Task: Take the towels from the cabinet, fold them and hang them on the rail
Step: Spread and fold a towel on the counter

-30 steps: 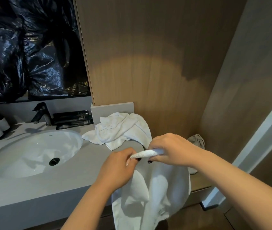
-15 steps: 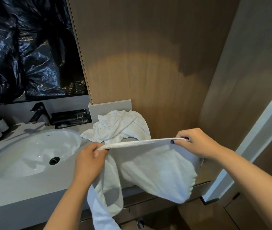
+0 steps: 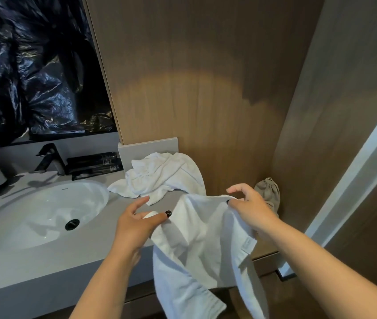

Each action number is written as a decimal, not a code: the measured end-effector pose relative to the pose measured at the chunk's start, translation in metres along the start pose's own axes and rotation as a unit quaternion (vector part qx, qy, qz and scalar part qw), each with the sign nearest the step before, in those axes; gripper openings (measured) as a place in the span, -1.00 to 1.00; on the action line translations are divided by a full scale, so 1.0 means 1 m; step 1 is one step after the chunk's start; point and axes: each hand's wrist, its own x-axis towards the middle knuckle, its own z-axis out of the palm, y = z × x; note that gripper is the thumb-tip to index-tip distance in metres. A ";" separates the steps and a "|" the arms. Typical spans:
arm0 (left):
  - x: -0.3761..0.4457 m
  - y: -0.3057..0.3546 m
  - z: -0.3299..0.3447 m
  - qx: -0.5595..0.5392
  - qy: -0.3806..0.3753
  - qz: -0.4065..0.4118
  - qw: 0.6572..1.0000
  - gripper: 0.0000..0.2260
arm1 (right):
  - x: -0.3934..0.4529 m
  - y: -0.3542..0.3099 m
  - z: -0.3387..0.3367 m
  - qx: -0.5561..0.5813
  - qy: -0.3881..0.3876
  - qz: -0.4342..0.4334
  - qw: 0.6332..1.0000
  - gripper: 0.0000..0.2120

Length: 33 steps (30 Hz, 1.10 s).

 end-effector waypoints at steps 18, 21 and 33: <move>-0.020 -0.015 -0.001 -0.295 -0.070 -0.080 0.950 -0.80 | -0.025 -0.021 0.040 0.088 -0.193 -0.077 0.974 -0.63; -0.024 -0.013 -0.004 -0.233 -0.060 -0.037 0.970 -0.80 | -0.026 -0.020 0.050 -0.078 -0.107 -0.181 0.974 -0.91; -0.041 -0.008 -0.036 -0.177 -0.077 -0.011 0.981 -0.76 | -0.024 -0.025 0.062 -0.063 -0.168 -0.255 0.950 -0.67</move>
